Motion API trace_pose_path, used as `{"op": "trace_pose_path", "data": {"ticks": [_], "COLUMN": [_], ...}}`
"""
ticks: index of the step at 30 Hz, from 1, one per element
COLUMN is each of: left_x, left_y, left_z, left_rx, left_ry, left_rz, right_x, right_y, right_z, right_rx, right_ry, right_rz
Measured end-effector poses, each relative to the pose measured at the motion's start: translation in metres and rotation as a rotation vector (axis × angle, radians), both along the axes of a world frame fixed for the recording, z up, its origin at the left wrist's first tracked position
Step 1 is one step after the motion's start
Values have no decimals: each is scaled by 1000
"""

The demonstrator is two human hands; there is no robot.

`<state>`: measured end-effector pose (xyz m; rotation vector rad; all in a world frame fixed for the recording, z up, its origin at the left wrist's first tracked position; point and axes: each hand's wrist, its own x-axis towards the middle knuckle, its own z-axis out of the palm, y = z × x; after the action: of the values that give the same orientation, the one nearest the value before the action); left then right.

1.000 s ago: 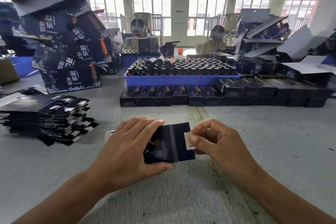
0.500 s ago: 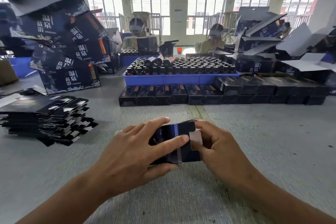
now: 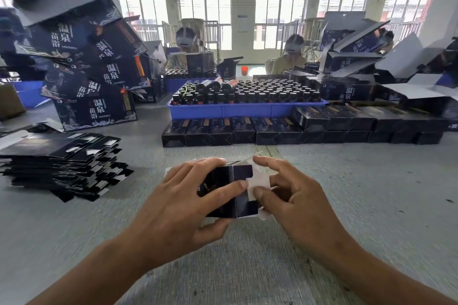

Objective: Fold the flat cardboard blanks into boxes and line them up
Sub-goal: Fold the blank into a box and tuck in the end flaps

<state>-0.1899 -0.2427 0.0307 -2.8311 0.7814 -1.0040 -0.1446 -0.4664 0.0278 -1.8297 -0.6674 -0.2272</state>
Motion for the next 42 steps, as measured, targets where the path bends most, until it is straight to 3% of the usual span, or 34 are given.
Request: {"op": "trace_pose_path", "data": {"ticks": [42], "left_x": [-2], "left_y": [-3], "left_z": [-1], "left_rx": [25], "left_ry": [-35], "left_rz": [23], "right_x": [1], "right_y": [-1], "right_z": [-8], "right_rx": [-250], "right_ry": [-276], "right_rz": [-49]}}
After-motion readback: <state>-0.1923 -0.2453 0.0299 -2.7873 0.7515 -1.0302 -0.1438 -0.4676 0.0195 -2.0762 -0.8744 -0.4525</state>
